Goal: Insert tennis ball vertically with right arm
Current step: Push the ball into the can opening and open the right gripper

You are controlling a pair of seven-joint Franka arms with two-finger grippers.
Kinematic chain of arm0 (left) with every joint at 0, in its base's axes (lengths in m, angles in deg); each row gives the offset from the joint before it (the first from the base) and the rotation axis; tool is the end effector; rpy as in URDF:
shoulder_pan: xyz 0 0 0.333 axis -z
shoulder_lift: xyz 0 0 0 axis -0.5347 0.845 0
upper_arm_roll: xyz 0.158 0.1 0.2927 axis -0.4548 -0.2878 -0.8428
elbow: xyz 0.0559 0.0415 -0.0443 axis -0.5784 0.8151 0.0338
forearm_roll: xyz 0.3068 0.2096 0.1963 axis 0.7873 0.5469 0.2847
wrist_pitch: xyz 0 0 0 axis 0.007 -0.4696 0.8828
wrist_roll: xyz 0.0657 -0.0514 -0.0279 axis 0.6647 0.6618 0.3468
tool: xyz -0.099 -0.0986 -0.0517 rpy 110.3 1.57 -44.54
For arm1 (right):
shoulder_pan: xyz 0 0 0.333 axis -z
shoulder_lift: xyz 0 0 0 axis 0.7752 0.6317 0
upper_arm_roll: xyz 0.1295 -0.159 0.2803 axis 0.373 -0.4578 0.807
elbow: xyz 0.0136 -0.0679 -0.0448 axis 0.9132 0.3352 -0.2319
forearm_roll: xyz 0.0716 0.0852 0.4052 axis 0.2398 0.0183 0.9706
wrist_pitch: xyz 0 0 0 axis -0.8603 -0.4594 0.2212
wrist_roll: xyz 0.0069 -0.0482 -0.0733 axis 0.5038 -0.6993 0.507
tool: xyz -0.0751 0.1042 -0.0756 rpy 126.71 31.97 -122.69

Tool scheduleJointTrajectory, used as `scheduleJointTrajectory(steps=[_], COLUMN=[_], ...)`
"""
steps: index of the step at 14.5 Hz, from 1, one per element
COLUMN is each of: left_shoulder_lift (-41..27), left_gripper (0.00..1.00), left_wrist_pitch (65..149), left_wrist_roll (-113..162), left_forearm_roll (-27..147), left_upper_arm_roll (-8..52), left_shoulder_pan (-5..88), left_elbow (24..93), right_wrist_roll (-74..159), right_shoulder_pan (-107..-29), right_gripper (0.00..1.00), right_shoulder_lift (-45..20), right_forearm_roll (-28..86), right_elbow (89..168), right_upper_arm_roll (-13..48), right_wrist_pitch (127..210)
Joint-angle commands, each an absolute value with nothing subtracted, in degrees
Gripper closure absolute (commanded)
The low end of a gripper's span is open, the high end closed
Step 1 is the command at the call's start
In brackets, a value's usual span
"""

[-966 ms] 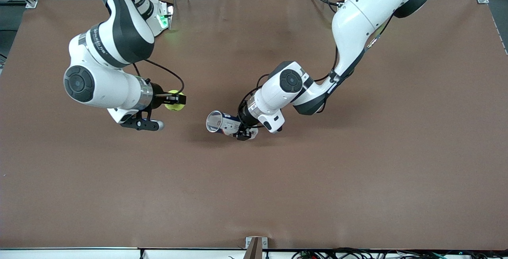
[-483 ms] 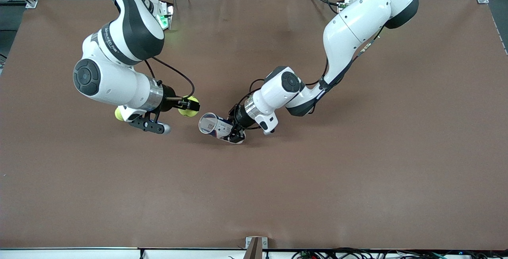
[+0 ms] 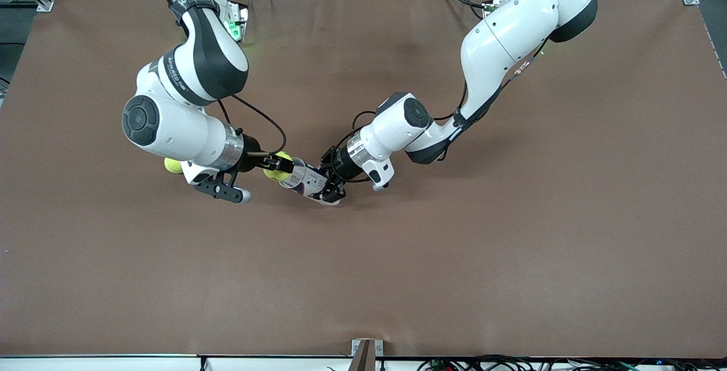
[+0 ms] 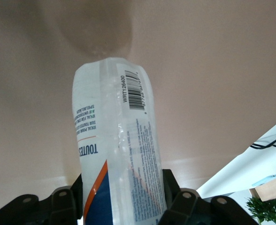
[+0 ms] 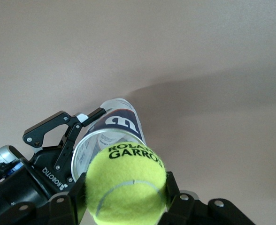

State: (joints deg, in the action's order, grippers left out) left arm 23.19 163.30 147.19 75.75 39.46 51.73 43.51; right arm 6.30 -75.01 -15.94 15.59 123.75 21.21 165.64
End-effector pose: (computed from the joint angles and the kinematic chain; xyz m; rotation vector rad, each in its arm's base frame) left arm 0.5772 -0.6047 0.2235 1.6531 1.7034 -0.4717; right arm 0.6275 0.3038 0.3958 -2.7812 0.4364 0.2587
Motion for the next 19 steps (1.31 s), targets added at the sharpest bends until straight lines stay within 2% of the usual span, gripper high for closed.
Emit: scheduleJointTrajectory(steps=[1, 4, 5, 6, 7, 8, 14, 16, 19], left_shoulder_lift=[23.51, 23.51, 23.51, 23.51, 23.51, 23.42, 23.42, 23.42, 23.42], left_gripper=[0.35, 0.35, 0.35, 0.35, 0.35, 0.35, 0.35, 0.35, 0.35], left_wrist_pitch=[164.71, 164.71, 164.71, 164.71, 164.71, 164.71, 164.62, 164.62, 164.62], left_wrist_roll=[145.59, 145.59, 145.59, 145.59, 145.59, 145.59, 145.59, 145.59, 145.50], left_forearm_roll=[74.45, 74.27, 74.27, 74.36, 74.36, 74.36, 74.36, 74.36, 74.36], left_upper_arm_roll=[40.95, 40.95, 40.95, 40.95, 40.95, 40.95, 40.86, 40.86, 40.86], left_shoulder_pan=[51.14, 51.14, 51.14, 51.14, 51.05, 51.05, 51.05, 51.05, 51.05], left_elbow=[43.70, 43.70, 43.70, 43.70, 43.70, 43.70, 43.79, 43.79, 43.79], right_wrist_roll=[5.59, 5.59, 5.59, 5.59, 5.59, 5.59, 6.82, 8.65, 23.38], right_shoulder_pan=[-75.52, -75.52, -75.52, -75.52, -75.52, -75.52, -74.47, -71.94, -65.44], right_gripper=[0.53, 0.53, 0.49, 0.35, 0.06, 0.00, 0.00, 0.00, 0.00], right_shoulder_lift=[-15.10, -14.57, -14.57, -14.57, -14.57, -14.66, -14.75, -14.92, -15.19], right_forearm_roll=[17.45, 18.87, 18.87, 18.87, 18.87, 18.78, 17.99, 16.59, 11.76], right_elbow=[122.12, 121.41, 121.41, 121.41, 121.41, 121.32, 120.27, 120.09, 120.35], right_upper_arm_roll=[20.67, 20.67, 20.67, 20.67, 20.67, 20.67, 20.23, 20.14, 19.96], right_wrist_pitch=[165.88, 165.88, 165.88, 165.88, 165.88, 165.79, 164.91, 160.98, 153.68])
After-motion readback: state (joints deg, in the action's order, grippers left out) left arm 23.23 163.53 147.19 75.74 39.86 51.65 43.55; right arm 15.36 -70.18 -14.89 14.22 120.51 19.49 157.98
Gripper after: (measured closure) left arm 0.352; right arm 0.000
